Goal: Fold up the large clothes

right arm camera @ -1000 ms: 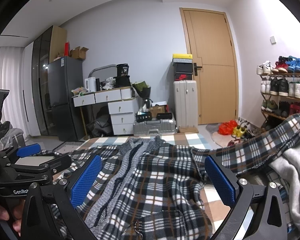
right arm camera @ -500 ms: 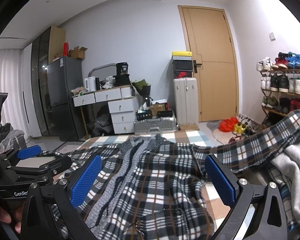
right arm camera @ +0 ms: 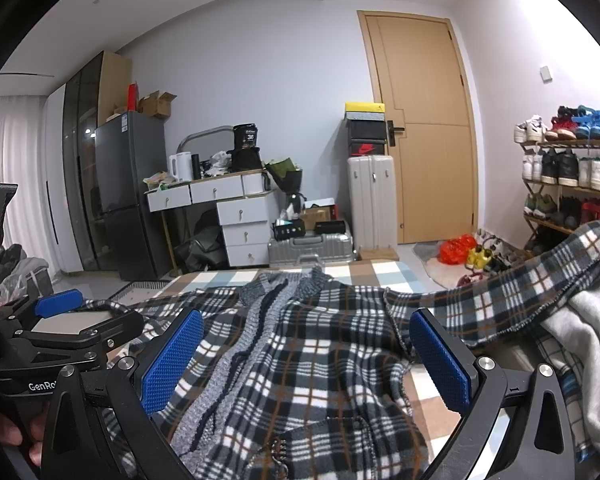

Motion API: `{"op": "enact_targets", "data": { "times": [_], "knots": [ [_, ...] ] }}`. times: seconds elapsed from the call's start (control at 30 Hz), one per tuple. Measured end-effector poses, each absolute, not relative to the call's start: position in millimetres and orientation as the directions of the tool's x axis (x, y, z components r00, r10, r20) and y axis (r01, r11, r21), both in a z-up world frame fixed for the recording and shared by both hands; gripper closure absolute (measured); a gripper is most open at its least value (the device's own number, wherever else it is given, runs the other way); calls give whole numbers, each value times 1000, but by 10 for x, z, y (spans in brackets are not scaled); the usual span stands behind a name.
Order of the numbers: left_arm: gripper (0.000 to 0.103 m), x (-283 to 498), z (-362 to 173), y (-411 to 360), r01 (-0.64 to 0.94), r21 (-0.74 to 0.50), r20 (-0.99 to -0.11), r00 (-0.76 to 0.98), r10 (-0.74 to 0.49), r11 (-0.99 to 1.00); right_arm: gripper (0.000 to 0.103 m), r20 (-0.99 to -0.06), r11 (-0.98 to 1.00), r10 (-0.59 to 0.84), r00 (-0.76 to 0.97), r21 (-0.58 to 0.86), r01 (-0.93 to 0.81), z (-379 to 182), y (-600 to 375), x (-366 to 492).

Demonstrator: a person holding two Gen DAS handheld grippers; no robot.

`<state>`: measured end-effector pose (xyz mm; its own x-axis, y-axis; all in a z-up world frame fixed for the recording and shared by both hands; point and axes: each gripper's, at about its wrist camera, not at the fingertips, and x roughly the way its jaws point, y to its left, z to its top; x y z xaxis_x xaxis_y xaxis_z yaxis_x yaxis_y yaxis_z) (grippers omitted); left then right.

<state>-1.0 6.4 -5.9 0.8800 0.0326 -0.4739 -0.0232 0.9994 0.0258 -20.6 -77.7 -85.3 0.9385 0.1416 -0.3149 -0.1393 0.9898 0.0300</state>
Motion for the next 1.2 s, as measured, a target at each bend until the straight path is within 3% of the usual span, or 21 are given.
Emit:
{"op": "enact_targets", "data": {
  "times": [0.27, 0.43, 0.63, 0.83, 1.0, 1.1, 1.17, 1.2],
  "knots": [
    [1, 56, -128, 32, 13, 19, -518, 856, -1, 1000, 0, -323, 992, 87, 942, 117, -51, -661, -1210, -118],
    [1, 51, -161, -74, 68, 21, -549, 835, -45, 997, 0, -440, 969, 32, 897, 234, 80, -303, -2215, 16],
    [1, 61, -180, -171, 104, 39, -571, 819, -63, 994, 0, -540, 909, -168, 825, 240, 342, 95, -3530, 76],
    [1, 115, -219, -200, 111, 50, -595, 802, -60, 993, 0, -668, 742, -14, 744, 492, 456, -39, -4529, 365],
    [1, 132, -243, -199, 110, 53, -606, 794, -56, 993, 0, -694, 652, 19, 720, 555, 517, -225, -4876, 532],
    [1, 142, -253, -200, 106, 64, -605, 795, -46, 992, 0, -718, 634, -36, 695, 521, 572, -218, -4946, 610],
    [1, 139, -255, -193, 105, 68, -606, 794, -43, 992, 7, -731, 658, -116, 673, 451, 603, -158, -4955, 699],
    [1, 150, -262, -192, 105, 68, -607, 794, -43, 992, 21, -740, 669, -169, 651, 399, 628, -125, -4900, 742]
  ]
}}
